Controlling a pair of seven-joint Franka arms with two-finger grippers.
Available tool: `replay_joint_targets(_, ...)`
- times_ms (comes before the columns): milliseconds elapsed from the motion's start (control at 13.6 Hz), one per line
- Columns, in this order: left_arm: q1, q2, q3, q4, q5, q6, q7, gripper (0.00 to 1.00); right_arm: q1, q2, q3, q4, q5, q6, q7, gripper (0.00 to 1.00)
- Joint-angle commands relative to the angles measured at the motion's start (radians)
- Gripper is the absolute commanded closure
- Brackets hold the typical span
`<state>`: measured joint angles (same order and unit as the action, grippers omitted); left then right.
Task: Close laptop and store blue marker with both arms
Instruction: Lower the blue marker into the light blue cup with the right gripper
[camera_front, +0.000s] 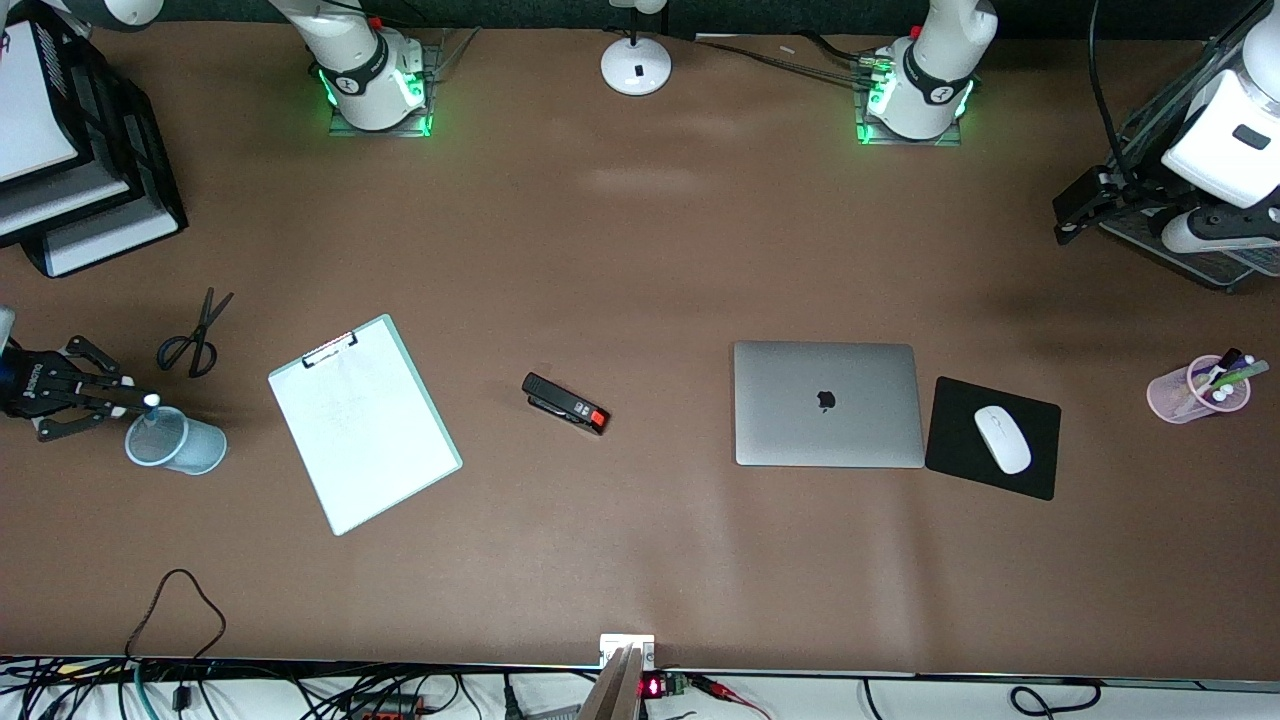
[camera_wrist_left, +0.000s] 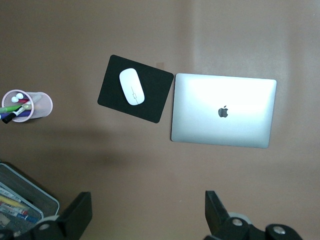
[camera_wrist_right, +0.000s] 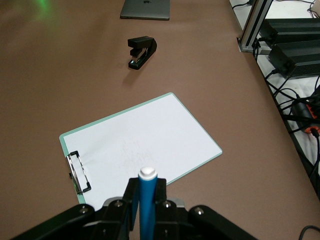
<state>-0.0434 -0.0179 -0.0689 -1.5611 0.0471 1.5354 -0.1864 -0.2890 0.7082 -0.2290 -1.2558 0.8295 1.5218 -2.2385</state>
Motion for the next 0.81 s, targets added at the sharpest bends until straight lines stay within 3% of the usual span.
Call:
replay_joint_targets(0, -0.010, -0.004, 0.009, 0.012, -0.015, -0.006, 0.024, 0.00, -0.013, 0.020, 0.013, 0.039, 0.023, 0.014, -0.018, 1.00)
replay_joint_targets(221, -0.010, -0.005, 0.006, 0.012, -0.015, -0.003, 0.027, 0.00, -0.019, 0.034, 0.013, 0.039, 0.066, 0.031, -0.039, 1.00)
replay_joint_targets(738, -0.018, -0.007, 0.003, 0.006, -0.019, 0.002, 0.034, 0.00, -0.039, 0.065, 0.013, 0.038, 0.069, 0.029, -0.041, 1.00)
